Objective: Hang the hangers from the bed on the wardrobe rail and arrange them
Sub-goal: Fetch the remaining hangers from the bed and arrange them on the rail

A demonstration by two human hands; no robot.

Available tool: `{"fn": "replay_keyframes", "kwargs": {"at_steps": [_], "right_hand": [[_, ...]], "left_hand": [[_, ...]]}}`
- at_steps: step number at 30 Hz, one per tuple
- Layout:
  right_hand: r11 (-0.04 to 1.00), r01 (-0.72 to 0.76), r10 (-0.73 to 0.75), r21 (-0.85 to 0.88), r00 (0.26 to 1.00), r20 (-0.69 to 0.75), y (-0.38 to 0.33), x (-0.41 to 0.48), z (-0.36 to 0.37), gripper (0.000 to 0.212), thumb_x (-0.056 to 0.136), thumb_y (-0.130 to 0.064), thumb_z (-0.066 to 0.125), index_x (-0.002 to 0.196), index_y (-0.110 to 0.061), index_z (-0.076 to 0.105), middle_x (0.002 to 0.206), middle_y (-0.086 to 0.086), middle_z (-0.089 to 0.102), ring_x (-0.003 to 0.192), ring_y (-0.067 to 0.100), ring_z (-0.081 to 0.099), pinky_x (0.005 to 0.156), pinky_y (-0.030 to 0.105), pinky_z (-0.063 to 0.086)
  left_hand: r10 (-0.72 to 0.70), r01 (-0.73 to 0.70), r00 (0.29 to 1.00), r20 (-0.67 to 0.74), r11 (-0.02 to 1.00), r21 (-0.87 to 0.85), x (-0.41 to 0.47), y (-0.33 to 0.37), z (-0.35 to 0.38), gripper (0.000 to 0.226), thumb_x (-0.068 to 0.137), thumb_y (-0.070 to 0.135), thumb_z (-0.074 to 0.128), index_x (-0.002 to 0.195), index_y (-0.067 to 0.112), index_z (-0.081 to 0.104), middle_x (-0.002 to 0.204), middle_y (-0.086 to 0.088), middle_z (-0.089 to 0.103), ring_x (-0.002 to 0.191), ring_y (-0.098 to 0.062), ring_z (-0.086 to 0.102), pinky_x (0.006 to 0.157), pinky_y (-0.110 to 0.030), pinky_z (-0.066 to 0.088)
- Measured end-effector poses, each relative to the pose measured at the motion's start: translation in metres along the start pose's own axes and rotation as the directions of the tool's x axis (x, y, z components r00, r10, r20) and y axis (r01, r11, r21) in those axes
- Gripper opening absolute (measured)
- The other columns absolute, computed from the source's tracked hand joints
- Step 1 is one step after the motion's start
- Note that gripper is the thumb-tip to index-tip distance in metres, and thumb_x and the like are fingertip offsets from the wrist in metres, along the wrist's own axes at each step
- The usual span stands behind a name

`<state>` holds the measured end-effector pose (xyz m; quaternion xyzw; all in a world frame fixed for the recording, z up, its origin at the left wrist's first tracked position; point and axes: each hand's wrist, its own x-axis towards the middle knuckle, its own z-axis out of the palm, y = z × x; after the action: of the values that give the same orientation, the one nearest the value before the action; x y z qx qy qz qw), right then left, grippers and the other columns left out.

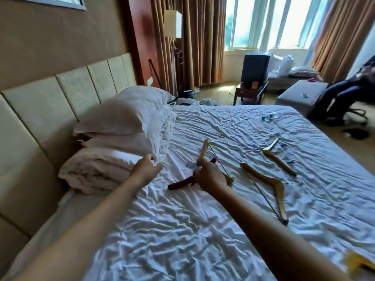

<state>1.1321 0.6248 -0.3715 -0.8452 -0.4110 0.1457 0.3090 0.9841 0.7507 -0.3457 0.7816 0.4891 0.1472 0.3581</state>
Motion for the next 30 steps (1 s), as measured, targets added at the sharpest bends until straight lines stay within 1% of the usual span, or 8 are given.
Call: {"fn": "replay_keyframes", "kwargs": {"at_steps": [8,12,16,18,20,21,25,30], "right_hand": [[0.981,-0.192,0.191,-0.017,0.978,-0.081,0.082,0.061,0.004,0.028,0.088,-0.023,0.049,0.113,-0.012,0.057,0.113,0.014,0.064,0.102,0.031,0.059,0.074,0.032,0.043],[0.954,-0.299,0.298,0.006,0.947,-0.119,0.114,0.091,0.006,0.024,0.088,-0.02,0.048,0.109,-0.014,0.058,0.105,0.014,0.066,0.095,0.03,0.061,0.07,0.032,0.043],[0.912,-0.408,0.408,0.037,0.898,-0.164,0.15,0.108,0.01,0.03,0.088,-0.017,0.048,0.116,-0.016,0.058,0.102,0.015,0.067,0.097,0.032,0.061,0.073,0.032,0.044],[0.891,-0.454,0.453,0.034,0.877,-0.159,0.172,0.118,0.01,0.032,0.088,-0.018,0.047,0.119,-0.016,0.057,0.102,0.015,0.067,0.095,0.031,0.061,0.071,0.032,0.043],[0.866,-0.499,0.497,0.026,0.856,-0.144,0.196,0.13,0.009,0.034,0.089,-0.02,0.046,0.121,-0.012,0.055,0.106,0.017,0.066,0.096,0.032,0.06,0.068,0.032,0.04],[0.855,-0.518,0.516,0.03,0.845,-0.136,0.205,0.136,0.008,0.035,0.089,-0.02,0.046,0.123,-0.011,0.054,0.108,0.017,0.065,0.097,0.032,0.06,0.068,0.033,0.04],[0.822,-0.567,0.569,0.048,0.816,-0.104,0.249,0.159,0.01,0.036,0.09,-0.018,0.044,0.125,-0.01,0.052,0.108,0.017,0.065,0.097,0.033,0.059,0.073,0.035,0.044],[0.776,-0.63,0.629,-0.005,0.775,-0.057,0.309,0.177,0.012,0.036,0.092,-0.018,0.043,0.126,-0.011,0.051,0.112,0.017,0.064,0.094,0.031,0.059,0.071,0.033,0.043]], "left_hand": [[-0.012,-0.004,0.972,0.234,0.998,0.065,0.099,0.014,0.088,0.055,0.087,0.03,0.057,0.135,0.008,0.043,0.13,-0.016,0.055,0.119,-0.031,0.053,0.099,-0.036,0.043],[0.014,-0.034,0.938,0.346,0.998,0.052,0.148,0.024,0.126,0.071,0.073,0.044,0.06,0.133,0.008,0.045,0.122,-0.013,0.061,0.113,-0.029,0.057,0.087,-0.03,0.043],[0.052,-0.086,0.885,0.462,0.995,0.052,0.193,0.031,0.177,0.046,0.087,0.028,0.058,0.126,0.006,0.046,0.111,-0.017,0.067,0.102,-0.033,0.064,0.092,-0.039,0.05],[0.084,-0.122,0.864,0.497,0.992,0.045,0.21,0.035,0.205,0.043,0.086,0.026,0.057,0.124,0.007,0.047,0.1,-0.013,0.069,0.091,-0.03,0.066,0.083,-0.041,0.053],[0.126,-0.175,0.86,0.494,0.983,0.055,0.223,0.04,0.233,0.041,0.085,0.024,0.056,0.124,0.011,0.05,0.084,-0.004,0.063,0.076,-0.021,0.062,0.066,-0.033,0.051],[0.131,-0.185,0.858,0.496,0.981,0.062,0.228,0.043,0.244,0.038,0.085,0.025,0.057,0.12,0.014,0.051,0.084,-0.003,0.061,0.077,-0.021,0.06,0.066,-0.031,0.049],[0.068,-0.141,0.842,0.536,0.985,0.097,0.255,0.047,0.301,0.051,0.087,0.032,0.058,0.13,0.007,0.048,0.121,-0.015,0.06,0.112,-0.029,0.057,0.09,-0.033,0.043],[0.003,-0.083,0.825,0.565,0.99,0.116,0.282,0.045,0.362,0.05,0.09,0.029,0.056,0.133,0.006,0.046,0.132,-0.015,0.055,0.119,-0.028,0.053,0.093,-0.031,0.041]]}}
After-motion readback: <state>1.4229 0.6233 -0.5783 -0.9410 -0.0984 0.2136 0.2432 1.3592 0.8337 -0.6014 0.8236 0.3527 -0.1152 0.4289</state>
